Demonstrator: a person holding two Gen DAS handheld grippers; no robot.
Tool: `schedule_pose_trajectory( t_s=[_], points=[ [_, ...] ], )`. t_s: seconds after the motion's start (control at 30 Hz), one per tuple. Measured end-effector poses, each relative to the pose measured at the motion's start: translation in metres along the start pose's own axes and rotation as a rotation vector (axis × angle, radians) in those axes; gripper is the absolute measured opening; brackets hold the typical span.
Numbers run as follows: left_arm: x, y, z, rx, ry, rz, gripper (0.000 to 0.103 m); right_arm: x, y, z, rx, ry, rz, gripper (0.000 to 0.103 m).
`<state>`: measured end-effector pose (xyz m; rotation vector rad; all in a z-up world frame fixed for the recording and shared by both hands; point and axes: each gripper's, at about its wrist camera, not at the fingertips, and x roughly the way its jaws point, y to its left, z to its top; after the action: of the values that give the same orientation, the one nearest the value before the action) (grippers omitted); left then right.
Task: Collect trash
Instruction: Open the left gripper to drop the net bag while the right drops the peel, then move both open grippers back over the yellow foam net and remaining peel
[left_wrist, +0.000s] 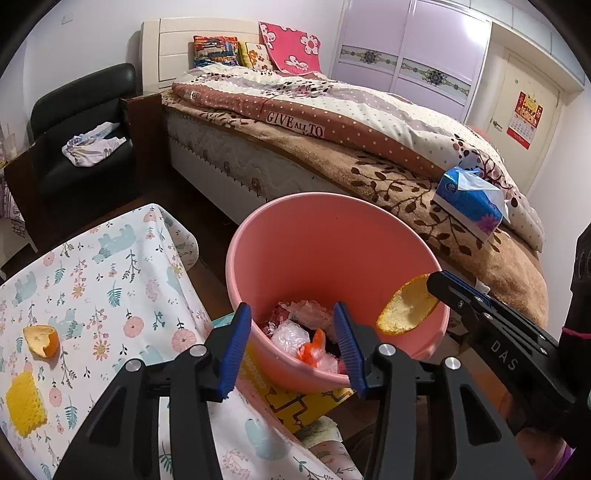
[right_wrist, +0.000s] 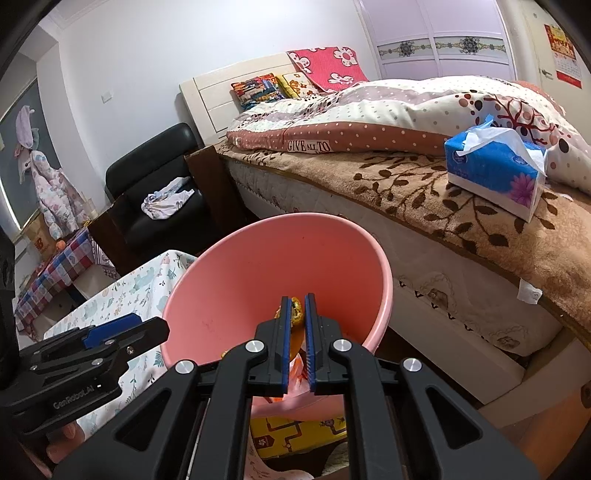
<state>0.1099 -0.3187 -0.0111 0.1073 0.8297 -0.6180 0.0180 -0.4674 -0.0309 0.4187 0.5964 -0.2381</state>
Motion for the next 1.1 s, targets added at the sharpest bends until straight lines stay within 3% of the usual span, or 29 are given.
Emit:
schedule_pose_trajectory(
  t_s=[0.3, 1.1],
  points=[
    [-0.012, 0.002, -0.001, -0.006, -0.025, 0.004, 0.046, -0.004, -0.001, 0.001, 0.029, 0.002, 0.020, 0.022],
    [-0.060, 0.017, -0.018, -0.038, -0.085, 0.030, 0.046, -0.040, 0.034, -0.009, -0.042, -0.016, 0.075, 0.022]
  ],
)
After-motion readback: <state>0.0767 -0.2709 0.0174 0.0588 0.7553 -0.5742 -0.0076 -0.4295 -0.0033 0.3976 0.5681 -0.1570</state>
